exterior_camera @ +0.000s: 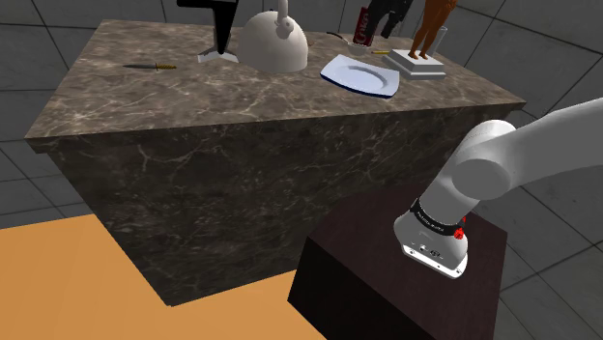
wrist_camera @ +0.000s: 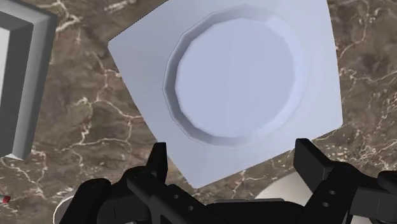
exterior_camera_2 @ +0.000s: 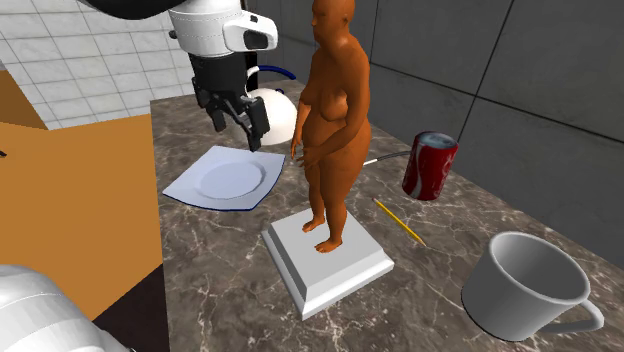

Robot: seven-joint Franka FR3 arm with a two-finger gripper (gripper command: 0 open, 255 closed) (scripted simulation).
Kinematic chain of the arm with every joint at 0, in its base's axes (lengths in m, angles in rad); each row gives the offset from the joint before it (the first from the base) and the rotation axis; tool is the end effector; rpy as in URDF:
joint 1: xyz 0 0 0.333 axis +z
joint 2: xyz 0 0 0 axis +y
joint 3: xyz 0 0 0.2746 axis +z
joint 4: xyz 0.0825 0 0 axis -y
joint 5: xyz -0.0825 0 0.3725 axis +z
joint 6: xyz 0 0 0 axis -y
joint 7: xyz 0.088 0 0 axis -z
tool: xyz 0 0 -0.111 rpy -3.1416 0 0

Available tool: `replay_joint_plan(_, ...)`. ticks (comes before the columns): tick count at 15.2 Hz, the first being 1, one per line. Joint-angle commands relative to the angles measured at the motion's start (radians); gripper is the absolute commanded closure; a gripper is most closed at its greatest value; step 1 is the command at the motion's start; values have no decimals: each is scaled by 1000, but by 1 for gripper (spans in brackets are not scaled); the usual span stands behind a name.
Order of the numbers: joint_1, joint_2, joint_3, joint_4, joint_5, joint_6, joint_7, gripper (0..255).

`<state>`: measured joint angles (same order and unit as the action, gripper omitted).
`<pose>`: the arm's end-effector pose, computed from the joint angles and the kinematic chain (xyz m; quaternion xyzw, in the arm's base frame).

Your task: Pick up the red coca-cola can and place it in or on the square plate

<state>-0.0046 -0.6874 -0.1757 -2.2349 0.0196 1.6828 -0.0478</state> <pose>0.3568 -0.0772 0.5865 -0.9946 0.0504 -0.0695 0.0589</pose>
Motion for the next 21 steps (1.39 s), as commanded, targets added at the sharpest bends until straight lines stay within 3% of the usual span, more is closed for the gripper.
replay_joint_plan(1,-4,55,-43,41,-14,11,-51,0)
replay_joint_plan(7,-10,216,-166,192,-28,14,-200,0)
replay_joint_plan(12,-10,377,-270,352,0,1,-333,0)
replay_joint_plan(17,-24,572,-375,553,78,-38,-479,0)
replay_joint_plan(21,-73,762,-446,755,185,-99,-602,0)
